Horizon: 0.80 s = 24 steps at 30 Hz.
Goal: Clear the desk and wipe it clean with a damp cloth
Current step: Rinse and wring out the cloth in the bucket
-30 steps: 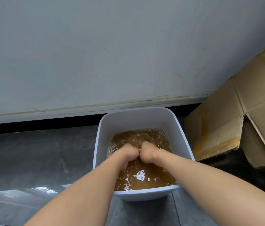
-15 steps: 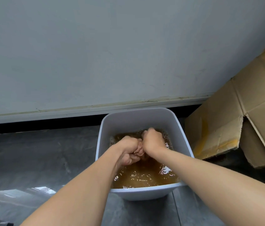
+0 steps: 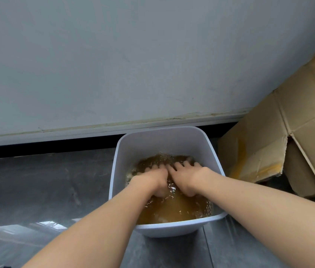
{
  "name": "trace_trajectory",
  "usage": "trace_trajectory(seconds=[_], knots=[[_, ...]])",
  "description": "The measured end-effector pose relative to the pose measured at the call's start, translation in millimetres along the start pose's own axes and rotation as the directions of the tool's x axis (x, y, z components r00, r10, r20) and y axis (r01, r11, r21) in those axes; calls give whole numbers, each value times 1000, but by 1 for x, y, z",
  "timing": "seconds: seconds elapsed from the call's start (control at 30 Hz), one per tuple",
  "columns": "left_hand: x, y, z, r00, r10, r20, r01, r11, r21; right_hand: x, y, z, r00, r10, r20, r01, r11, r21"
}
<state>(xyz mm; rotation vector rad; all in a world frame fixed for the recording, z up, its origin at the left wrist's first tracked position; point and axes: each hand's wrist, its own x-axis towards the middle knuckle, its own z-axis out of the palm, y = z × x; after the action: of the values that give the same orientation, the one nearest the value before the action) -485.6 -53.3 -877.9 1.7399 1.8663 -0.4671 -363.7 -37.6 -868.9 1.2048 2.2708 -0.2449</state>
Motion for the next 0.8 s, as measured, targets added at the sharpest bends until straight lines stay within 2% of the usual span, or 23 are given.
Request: trace_trajectory(seconds=[0.1, 0.2, 0.27, 0.33, 0.37, 0.4, 0.43, 0.5, 0.53, 0.6, 0.67, 0.73, 0.8], knots=[[2, -4, 11, 997, 34, -69, -31, 999, 35, 5, -2, 7, 1000, 14, -16, -14, 1000, 19], [-3, -12, 12, 999, 25, 21, -26, 999, 40, 1, 0, 4, 999, 1, 54, -2, 1000, 28], [-5, -16, 11, 996, 1, 86, -3, 1000, 14, -4, -2, 1, 994, -28, 109, 16, 994, 108], [-9, -19, 7, 986, -55, 160, 70, 994, -89, -7, -3, -3, 987, -27, 159, -15, 965, 261], [-10, -19, 4, 970, -90, 228, 143, 962, -233, -6, -2, -4, 983, -1, 182, -65, 932, 357], [-13, -18, 1, 940, -106, 325, 243, 876, -416, -6, -1, -7, 979, 33, 200, -126, 872, 472], [-14, -16, -2, 891, -85, 445, 356, 741, -570, -5, 0, -10, 972, 71, 225, -195, 779, 596], [-14, -14, -7, 825, 71, 561, 468, 472, -747, -6, 0, -16, 936, 109, 334, -345, 464, 816], [-15, -14, -9, 827, 142, 544, 477, 336, -812, -10, -1, -20, 926, 102, 363, -377, 294, 878], [-18, -13, -13, 877, 202, 435, 424, 95, -901, -17, -1, -27, 940, 75, 331, -334, 26, 942], [-23, -12, -16, 930, 226, 289, 296, 2, -955, -24, 0, -33, 962, 71, 265, -257, -108, 960], [-30, -10, -17, 949, 259, 179, 186, -4, -983, -32, 2, -38, 971, 82, 223, -210, -141, 968], [-35, -9, -17, 954, 277, 114, 126, -26, -992, -42, 3, -45, 977, 19, 215, -208, -178, 962]])
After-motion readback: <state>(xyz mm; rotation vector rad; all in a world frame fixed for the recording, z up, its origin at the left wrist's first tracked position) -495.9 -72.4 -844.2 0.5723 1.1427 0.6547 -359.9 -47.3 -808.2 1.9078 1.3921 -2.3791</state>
